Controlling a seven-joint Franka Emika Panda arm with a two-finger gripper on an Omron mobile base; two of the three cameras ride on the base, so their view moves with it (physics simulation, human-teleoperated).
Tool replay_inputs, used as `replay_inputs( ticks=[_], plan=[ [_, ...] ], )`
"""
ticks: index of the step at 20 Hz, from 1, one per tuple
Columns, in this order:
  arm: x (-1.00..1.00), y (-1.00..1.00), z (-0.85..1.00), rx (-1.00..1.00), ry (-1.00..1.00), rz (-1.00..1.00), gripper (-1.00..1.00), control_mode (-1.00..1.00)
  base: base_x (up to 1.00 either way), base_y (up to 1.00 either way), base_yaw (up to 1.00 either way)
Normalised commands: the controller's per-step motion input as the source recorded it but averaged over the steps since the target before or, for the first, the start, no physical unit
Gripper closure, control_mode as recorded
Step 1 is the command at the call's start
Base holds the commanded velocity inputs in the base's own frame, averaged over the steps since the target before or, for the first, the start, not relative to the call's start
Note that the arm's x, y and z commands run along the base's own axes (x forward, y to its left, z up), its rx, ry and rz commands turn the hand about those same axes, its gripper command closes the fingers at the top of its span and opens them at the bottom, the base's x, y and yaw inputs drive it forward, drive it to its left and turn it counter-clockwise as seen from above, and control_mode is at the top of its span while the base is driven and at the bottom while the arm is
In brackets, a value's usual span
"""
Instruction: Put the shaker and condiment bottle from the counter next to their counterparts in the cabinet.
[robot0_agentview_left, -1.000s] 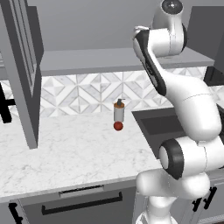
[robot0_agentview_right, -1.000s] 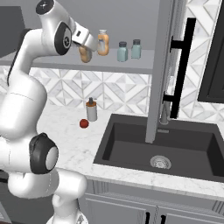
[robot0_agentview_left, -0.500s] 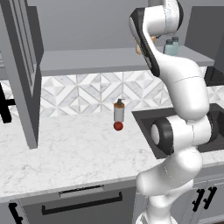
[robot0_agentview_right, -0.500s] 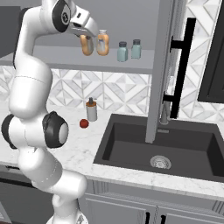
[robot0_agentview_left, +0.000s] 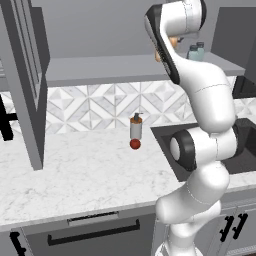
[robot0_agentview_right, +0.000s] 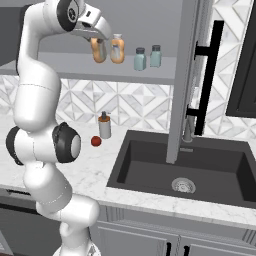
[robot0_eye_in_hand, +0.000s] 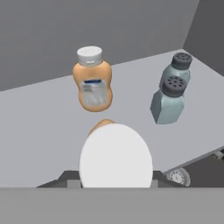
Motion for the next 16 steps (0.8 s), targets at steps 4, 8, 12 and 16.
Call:
replay_inputs(
  ticks=[4, 8, 12, 16],
  plan=[
    [0.09, 0.00, -0.23, 0.00, 0.00, 0.00, 1.00, -1.00, 0.00, 0.00, 0.00],
    [0.14, 0.00, -0.21, 0.00, 0.00, 0.00, 1.00, -1.00, 0.00, 0.00, 0.00],
    [0.23, 0.00, -0.28, 0.00, 0.00, 0.00, 1.00, -1.00, 0.00, 0.00, 0.00],
    [0.25, 0.00, -0.24, 0.00, 0.00, 0.00, 1.00, -1.00, 0.00, 0.00, 0.00]
  ],
)
